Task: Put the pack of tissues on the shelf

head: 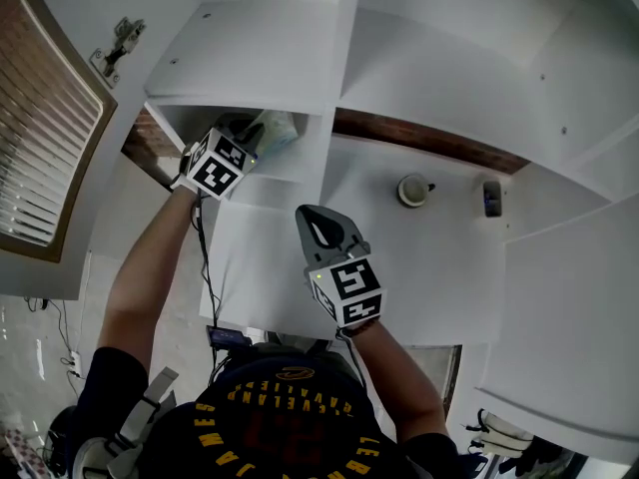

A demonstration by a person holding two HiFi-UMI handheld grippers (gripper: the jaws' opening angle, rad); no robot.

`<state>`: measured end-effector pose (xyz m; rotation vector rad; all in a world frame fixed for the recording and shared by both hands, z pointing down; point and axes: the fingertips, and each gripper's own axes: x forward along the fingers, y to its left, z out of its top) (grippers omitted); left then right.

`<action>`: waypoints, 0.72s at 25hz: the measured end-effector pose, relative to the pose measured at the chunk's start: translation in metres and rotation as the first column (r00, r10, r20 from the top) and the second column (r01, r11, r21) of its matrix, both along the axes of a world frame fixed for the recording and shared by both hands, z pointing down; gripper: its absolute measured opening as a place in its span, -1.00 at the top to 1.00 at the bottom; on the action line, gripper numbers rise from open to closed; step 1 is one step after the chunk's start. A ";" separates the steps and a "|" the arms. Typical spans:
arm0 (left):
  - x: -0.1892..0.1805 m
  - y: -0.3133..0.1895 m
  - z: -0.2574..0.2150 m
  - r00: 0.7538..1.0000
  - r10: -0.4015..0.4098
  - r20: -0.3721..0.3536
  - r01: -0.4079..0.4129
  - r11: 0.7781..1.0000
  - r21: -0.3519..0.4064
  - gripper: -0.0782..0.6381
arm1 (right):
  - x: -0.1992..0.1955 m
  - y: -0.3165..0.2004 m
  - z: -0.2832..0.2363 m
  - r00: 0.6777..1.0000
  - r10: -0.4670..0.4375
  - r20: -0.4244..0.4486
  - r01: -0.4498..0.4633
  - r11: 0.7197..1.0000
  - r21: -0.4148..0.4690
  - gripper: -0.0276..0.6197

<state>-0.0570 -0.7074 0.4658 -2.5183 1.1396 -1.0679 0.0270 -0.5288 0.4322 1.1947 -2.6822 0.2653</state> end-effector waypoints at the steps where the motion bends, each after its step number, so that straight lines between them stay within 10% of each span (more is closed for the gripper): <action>1: 0.001 -0.001 0.002 1.000 0.002 0.010 -0.002 1.000 0.000 0.72 | 0.000 0.000 0.001 1.000 0.000 0.000 0.000 1.000 -0.004 0.93; 18: 0.000 -0.006 -0.030 0.998 -0.057 -0.007 0.057 0.986 0.158 0.43 | -0.006 0.007 0.002 1.000 -0.009 -0.009 0.009 1.000 -0.002 0.93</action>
